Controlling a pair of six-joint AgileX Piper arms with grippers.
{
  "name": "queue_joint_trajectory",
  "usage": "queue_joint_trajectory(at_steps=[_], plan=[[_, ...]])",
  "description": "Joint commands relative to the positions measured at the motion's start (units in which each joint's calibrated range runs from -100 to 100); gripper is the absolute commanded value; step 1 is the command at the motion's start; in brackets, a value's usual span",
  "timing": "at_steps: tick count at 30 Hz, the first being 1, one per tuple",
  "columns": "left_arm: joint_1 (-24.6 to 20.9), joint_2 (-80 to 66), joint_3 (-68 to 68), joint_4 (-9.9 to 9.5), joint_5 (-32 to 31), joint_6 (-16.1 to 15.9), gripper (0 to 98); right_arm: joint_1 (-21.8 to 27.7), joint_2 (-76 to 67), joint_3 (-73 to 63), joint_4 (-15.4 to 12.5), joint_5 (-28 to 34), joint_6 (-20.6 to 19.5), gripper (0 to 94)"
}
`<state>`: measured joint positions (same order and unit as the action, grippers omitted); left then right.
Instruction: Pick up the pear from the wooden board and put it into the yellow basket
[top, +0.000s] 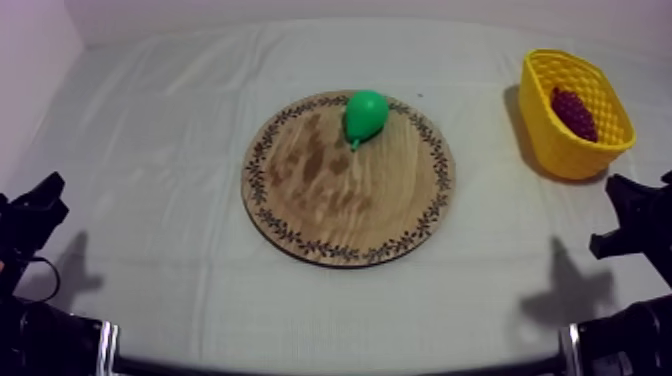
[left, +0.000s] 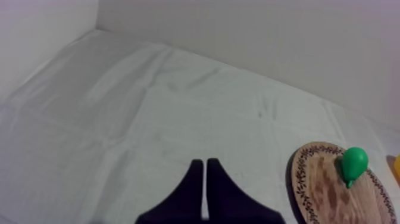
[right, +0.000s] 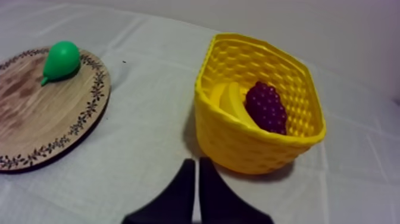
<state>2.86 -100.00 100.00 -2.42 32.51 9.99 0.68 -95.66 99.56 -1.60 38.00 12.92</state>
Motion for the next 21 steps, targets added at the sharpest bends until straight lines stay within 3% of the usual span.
queue_joint_trajectory(at_steps=[1,13,17,21], plan=[[0.0,0.0,0.0,0.0,0.0,0.0,0.1,-0.2,0.0,0.0,0.0,0.0,-0.3,0.5],[0.0,0.0,0.0,0.0,0.0,0.0,0.1,-0.2,2.2,-3.1,-0.1,-3.6,2.0,0.9],[0.0,0.0,0.0,0.0,0.0,0.0,0.1,-0.7,7.0,-9.4,-0.7,-3.2,3.0,0.9],[0.0,0.0,0.0,0.0,0.0,0.0,0.1,-2.0,15.2,-18.9,0.7,-2.3,1.8,1.0]])
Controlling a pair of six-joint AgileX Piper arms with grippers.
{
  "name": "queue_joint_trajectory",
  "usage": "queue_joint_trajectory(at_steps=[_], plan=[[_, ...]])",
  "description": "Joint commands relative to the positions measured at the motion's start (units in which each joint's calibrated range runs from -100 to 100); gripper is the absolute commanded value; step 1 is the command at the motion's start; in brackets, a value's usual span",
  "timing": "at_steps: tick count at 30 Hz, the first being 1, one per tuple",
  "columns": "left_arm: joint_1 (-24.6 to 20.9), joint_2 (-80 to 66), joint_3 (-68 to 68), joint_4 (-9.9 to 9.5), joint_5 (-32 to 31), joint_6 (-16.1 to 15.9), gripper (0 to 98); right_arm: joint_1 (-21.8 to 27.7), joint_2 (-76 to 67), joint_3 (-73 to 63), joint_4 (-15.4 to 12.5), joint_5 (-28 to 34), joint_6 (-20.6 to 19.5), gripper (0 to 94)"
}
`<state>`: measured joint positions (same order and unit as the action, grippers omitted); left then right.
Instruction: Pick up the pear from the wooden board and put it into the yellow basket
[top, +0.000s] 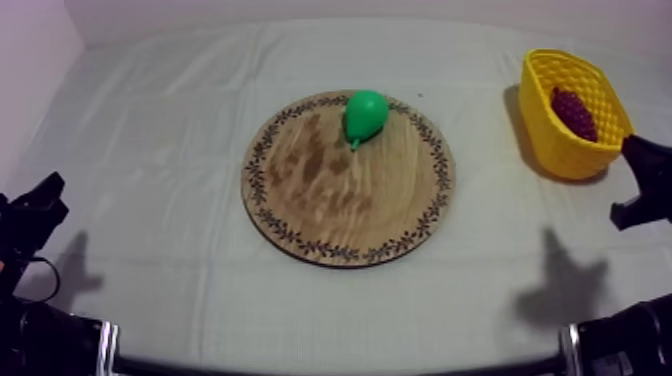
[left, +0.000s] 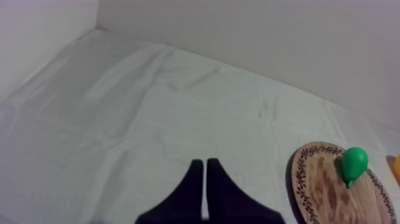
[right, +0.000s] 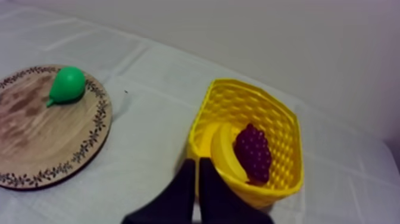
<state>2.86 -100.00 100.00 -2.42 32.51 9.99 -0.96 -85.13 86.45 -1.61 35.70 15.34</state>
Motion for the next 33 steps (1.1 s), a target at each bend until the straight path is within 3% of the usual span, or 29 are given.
queue_joint_trajectory(at_steps=[1,7,11,21,28,33], plan=[[0.0,0.0,0.0,0.0,0.0,0.0,0.1,-0.8,7.0,-8.1,1.4,-0.2,-1.3,1.0],[0.0,0.0,0.0,0.0,0.0,0.0,0.1,-5.3,21.9,-25.5,6.5,2.4,-4.6,0.8],[0.0,0.0,0.0,0.0,0.0,0.0,0.1,-9.8,31.4,-39.7,9.6,9.3,-5.9,0.6],[0.0,0.0,0.0,0.0,0.0,0.0,0.1,-18.8,48.3,-62.8,10.3,25.3,-7.8,0.4],[0.0,0.0,0.0,0.0,0.0,0.0,0.1,-23.2,58.1,-73.4,10.2,32.7,-11.7,0.3],[0.0,0.0,0.0,0.0,0.0,0.0,0.1,-24.6,65.3,-80.4,11.5,37.6,-16.0,0.2]])
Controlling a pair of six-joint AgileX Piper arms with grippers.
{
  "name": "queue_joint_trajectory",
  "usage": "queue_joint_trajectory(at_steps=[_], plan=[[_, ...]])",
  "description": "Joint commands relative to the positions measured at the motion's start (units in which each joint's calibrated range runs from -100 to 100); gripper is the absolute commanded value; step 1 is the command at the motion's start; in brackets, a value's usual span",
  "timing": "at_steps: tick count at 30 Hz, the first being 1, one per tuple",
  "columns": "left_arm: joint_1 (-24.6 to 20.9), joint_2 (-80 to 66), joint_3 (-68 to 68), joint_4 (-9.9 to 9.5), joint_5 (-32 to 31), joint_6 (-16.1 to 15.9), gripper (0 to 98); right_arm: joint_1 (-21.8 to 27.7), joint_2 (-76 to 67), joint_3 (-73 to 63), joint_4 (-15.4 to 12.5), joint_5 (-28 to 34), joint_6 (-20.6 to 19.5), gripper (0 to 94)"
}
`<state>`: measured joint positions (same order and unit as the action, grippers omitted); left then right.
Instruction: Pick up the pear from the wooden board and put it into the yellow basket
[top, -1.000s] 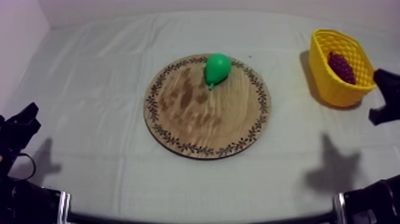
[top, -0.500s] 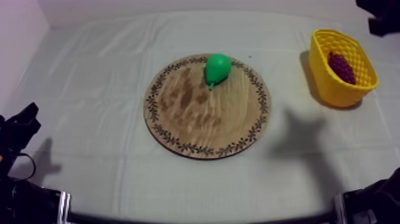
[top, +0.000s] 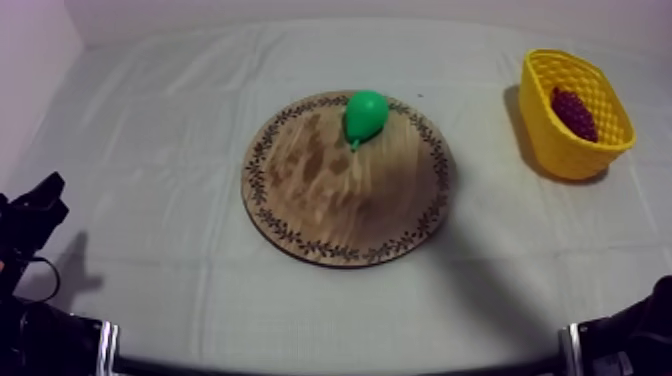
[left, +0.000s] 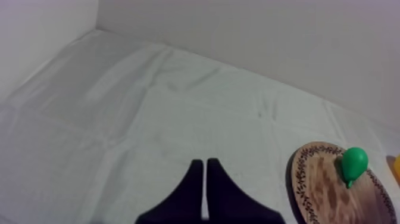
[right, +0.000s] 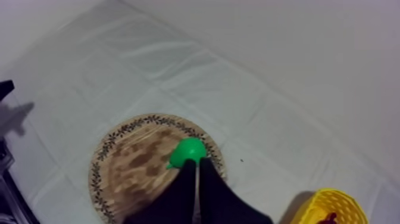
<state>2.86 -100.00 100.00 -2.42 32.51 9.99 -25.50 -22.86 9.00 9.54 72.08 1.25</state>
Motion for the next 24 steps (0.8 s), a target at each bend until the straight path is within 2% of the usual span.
queue_joint_trajectory(at_steps=[1,15,24], plan=[[0.0,0.0,0.0,0.0,0.0,0.0,0.1,-0.2,4.6,-4.1,0.7,2.1,-2.9,0.2],[0.0,0.0,0.0,0.0,0.0,0.0,0.1,-2.8,27.5,-27.1,2.4,21.6,-13.4,0.2],[0.0,0.0,0.0,0.0,0.0,0.0,0.1,-5.3,33.6,-30.9,7.2,25.6,-19.9,0.2]])
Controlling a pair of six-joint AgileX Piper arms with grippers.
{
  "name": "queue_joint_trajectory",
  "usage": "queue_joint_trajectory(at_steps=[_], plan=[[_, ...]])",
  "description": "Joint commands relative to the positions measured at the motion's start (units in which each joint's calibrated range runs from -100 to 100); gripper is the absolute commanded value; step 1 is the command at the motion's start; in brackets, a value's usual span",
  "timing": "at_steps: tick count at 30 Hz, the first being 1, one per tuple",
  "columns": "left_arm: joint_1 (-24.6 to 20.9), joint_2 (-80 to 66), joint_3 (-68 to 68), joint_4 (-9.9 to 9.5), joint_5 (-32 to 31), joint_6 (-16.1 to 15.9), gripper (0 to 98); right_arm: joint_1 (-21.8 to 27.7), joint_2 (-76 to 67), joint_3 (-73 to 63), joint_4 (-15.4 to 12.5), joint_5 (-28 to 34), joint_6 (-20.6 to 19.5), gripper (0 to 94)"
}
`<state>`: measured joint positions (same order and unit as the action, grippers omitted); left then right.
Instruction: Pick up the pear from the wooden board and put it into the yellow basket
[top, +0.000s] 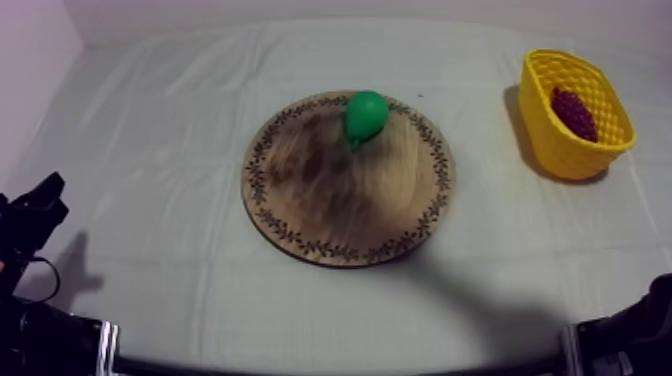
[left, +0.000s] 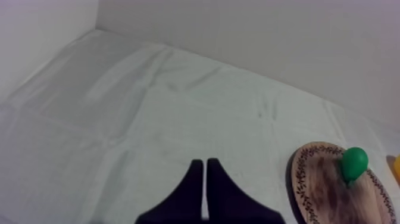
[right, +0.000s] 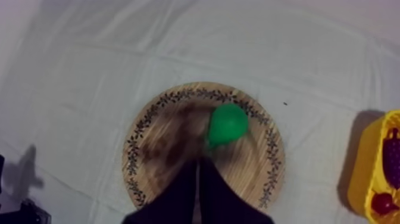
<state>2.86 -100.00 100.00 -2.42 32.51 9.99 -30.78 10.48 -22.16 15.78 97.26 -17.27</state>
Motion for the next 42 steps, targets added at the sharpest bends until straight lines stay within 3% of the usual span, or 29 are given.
queue_joint_trajectory(at_steps=[1,10,17,23,25,30,33,36,42], plan=[[0.0,0.0,0.0,0.0,0.0,0.0,0.1,0.0,0.6,0.6,1.3,0.5,-1.8,0.2],[0.0,0.0,0.0,0.0,0.0,0.0,0.1,0.7,2.2,8.1,2.4,0.8,-3.6,0.3],[0.0,0.0,0.0,0.0,0.0,0.0,0.1,0.8,2.1,11.3,1.6,0.7,-4.5,0.7],[0.0,0.0,0.0,0.0,0.0,0.0,0.1,1.4,2.4,11.8,0.1,0.7,-4.8,8.1],[0.0,0.0,0.0,0.0,0.0,0.0,0.1,1.6,2.4,11.5,-0.3,0.7,-4.9,14.0],[0.0,0.0,0.0,0.0,0.0,0.0,0.1,1.9,2.4,11.4,-1.2,0.7,-5.2,51.8],[0.0,0.0,0.0,0.0,0.0,0.0,0.1,1.9,2.4,11.6,-1.8,0.6,-5.4,64.2],[0.0,0.0,0.0,0.0,0.0,0.0,0.1,1.8,2.8,11.8,-2.1,0.4,-5.9,70.0],[0.0,0.0,0.0,0.0,0.0,0.0,0.1,1.6,5.0,11.6,-3.2,0.0,-8.3,71.8]])
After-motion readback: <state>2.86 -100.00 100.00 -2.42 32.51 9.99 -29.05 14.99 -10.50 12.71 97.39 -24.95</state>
